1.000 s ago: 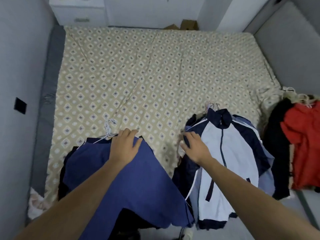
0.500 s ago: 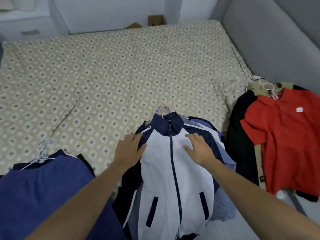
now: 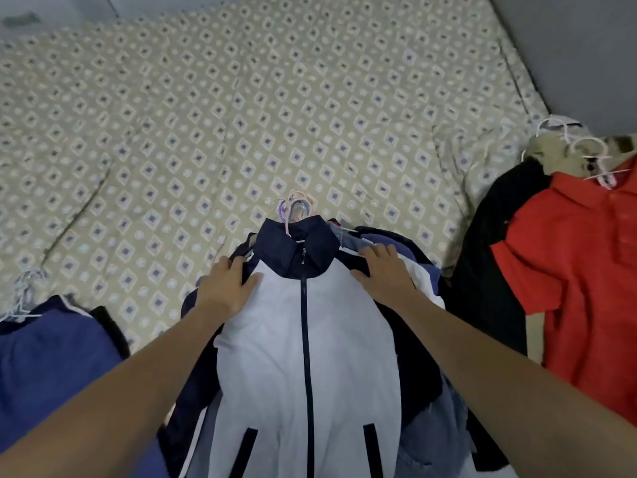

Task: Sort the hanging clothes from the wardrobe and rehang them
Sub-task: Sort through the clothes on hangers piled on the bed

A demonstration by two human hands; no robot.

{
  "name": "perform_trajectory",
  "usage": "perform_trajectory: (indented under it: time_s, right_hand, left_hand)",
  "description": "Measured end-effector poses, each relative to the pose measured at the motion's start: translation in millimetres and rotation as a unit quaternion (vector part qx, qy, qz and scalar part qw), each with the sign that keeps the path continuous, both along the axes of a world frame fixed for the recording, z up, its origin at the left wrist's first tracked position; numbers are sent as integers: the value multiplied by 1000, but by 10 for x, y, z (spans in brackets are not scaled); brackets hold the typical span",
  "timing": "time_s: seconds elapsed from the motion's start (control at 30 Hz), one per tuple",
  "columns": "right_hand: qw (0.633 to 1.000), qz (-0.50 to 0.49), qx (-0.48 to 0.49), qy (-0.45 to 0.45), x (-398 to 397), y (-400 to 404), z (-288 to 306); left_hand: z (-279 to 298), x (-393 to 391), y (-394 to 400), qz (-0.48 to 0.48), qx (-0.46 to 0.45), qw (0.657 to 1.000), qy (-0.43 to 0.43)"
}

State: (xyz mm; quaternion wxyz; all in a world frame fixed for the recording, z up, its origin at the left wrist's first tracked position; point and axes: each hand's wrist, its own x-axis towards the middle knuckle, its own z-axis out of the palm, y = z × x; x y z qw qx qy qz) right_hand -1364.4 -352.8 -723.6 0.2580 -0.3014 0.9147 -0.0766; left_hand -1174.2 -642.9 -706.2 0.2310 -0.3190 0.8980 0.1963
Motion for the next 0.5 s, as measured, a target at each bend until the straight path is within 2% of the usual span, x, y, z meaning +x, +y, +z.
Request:
perform_trajectory:
  time_s: [0.13,0.23,0.37,0.5]
  right_hand:
    - [1000,10,-22,-7,-34,5,-32]
    - [997,-17,-59,-39,-14,100,23]
    - [993,4,-90,-72,93,265,362]
    - [976,-4,-195,-92,260,362,870]
  left_hand:
    - [58,30,28,-18,-32,998,40]
    - [217,86,94,-19,-18,997,69]
    - [590,236,265,50,62,982,174]
    - [1134,416,480,73,66,971,217]
